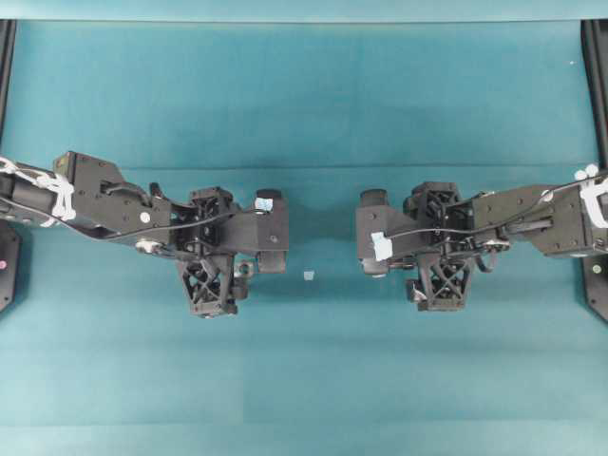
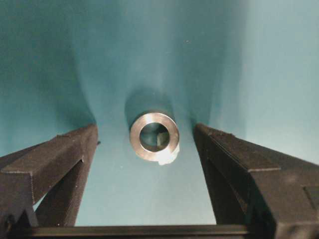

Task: Insert the washer onto the shaft with both hands.
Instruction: 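Close left gripper on the washer and right gripper on the shaft, then lift the washer and shaft off the table with both grippers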

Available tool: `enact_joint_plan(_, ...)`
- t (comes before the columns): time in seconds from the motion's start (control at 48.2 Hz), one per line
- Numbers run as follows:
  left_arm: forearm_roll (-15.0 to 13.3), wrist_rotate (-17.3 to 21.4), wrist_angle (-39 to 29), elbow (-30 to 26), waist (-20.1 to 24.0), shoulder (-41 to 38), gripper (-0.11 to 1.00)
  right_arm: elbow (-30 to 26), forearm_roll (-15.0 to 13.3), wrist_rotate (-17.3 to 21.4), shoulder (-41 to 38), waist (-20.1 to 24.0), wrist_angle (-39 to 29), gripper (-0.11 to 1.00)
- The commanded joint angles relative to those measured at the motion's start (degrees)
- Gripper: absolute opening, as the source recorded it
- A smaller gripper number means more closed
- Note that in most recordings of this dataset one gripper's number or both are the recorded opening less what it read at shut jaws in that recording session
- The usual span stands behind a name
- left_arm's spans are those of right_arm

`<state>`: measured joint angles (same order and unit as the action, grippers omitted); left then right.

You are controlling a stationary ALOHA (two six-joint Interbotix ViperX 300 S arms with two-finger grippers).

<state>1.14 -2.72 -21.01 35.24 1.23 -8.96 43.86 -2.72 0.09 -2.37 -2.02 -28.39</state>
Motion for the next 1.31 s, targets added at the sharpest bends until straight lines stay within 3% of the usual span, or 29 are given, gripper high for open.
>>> enact_joint_plan(0.0, 0.09, -0.18, 0.09, -0.09, 0.00, -0.09, 0.84, -0.44, -0.09, -0.53, -0.18, -0.62, 0.44, 0.93)
enact_joint_plan(0.477, 0.09, -0.26, 0.09, -0.09, 0.00, -0.09, 0.84, -0.44, -0.09, -0.44, -0.79, -0.70, 0.53, 0.92)
enact_joint_plan(0.58, 0.09, -0.35, 0.09, -0.09, 0.00, -0.18, 0.83, -0.35, -0.09, -0.44, -0.79, -0.62, 0.53, 0.88)
enact_joint_plan(0.788, 0.09, -0.18, 0.09, 0.26, -0.09, 0.09, 0.71, -0.44, -0.09, -0.53, -1.23, -1.14, 0.53, 0.63)
enact_joint_plan(1.016, 0.09, 0.44, 0.09, 0.44, -0.26, 0.70, 0.36, -0.44, -0.09, -0.44, -1.76, -1.14, 0.53, 0.28)
enact_joint_plan(1.181, 0.09, 0.70, 0.09, 0.53, -1.05, 0.79, 0.35, -0.44, -0.09, -0.44, -1.85, -1.23, 0.44, 0.11)
enact_joint_plan(1.285, 0.09, 0.70, 0.09, 0.44, -1.32, 0.79, 0.35, -0.44, -0.09, -0.44, -1.93, -1.58, 0.53, 0.10)
